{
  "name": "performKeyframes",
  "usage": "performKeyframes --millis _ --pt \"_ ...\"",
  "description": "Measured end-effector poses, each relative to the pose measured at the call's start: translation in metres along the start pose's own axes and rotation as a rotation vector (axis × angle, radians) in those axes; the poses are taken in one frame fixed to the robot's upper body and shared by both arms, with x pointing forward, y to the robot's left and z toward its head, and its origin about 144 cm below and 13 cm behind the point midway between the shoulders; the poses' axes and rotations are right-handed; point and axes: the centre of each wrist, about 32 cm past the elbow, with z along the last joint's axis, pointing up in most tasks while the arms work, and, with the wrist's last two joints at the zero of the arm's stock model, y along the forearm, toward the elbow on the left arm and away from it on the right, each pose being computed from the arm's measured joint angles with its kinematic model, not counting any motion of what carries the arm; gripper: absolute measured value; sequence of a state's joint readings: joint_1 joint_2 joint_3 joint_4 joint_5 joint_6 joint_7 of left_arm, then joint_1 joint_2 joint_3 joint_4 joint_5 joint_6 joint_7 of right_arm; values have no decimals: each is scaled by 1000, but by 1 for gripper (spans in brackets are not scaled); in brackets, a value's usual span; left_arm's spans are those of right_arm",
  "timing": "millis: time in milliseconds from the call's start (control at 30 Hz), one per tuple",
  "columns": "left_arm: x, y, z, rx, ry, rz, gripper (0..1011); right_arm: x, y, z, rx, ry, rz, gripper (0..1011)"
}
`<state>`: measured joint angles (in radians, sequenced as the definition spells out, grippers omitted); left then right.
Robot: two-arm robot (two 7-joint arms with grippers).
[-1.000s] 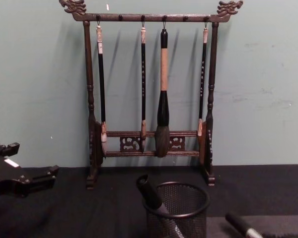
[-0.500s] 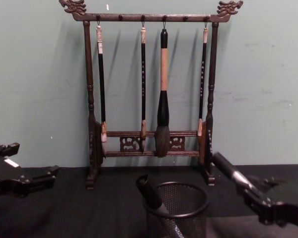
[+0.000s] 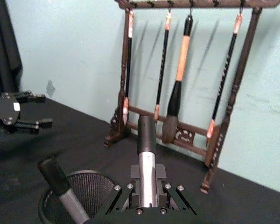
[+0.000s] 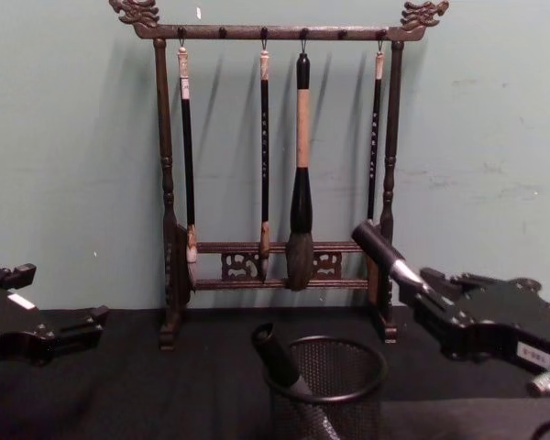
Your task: Pick up the water-based marker from the table and place it into the pen holder.
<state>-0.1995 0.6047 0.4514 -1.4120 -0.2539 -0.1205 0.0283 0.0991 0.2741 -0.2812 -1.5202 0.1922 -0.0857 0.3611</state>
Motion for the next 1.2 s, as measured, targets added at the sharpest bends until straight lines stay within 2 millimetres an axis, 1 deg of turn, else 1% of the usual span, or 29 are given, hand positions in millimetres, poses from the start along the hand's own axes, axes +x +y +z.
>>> performKeyframes --millis 233,367,600,767,1000,1200 --pt "0 0 0 0 0 0 1009 -3 16 0 62 -3 48 197" --pt "0 0 0 0 0 0 1009 -5 19 0 70 -5 55 197" --pt "0 0 0 0 0 0 1009 -17 35 -4 79 -16 106 197" --pt "0 0 0 0 0 0 1009 -22 41 -8 79 -14 138 197" --pt "0 0 0 0 0 0 1009 -24 44 -11 80 -15 155 197" --pt "0 0 0 0 0 0 1009 -25 52 -12 76 -8 180 197"
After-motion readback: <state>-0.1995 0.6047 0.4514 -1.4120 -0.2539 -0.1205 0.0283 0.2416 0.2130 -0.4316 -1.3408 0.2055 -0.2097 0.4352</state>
